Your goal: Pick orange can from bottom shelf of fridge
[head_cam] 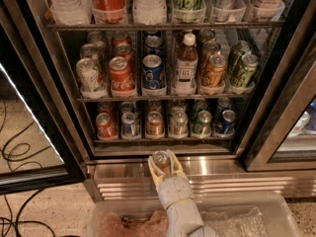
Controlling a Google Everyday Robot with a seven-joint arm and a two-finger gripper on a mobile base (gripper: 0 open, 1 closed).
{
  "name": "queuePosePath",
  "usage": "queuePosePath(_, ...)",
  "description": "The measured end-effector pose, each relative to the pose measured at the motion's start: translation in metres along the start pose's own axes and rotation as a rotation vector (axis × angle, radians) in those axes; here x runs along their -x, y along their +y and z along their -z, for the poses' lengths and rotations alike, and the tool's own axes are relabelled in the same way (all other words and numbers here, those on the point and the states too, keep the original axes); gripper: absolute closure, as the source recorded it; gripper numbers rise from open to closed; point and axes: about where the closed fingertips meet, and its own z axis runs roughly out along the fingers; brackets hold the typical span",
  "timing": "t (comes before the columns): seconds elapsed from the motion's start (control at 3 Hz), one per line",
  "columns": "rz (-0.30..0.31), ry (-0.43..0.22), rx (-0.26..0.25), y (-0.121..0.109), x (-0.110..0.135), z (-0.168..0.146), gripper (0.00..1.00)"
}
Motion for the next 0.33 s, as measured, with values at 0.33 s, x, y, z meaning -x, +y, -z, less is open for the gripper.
queuePosePath(0.33,0.0,0.0,0.002,0.0005,0.0,0.0002,1.0)
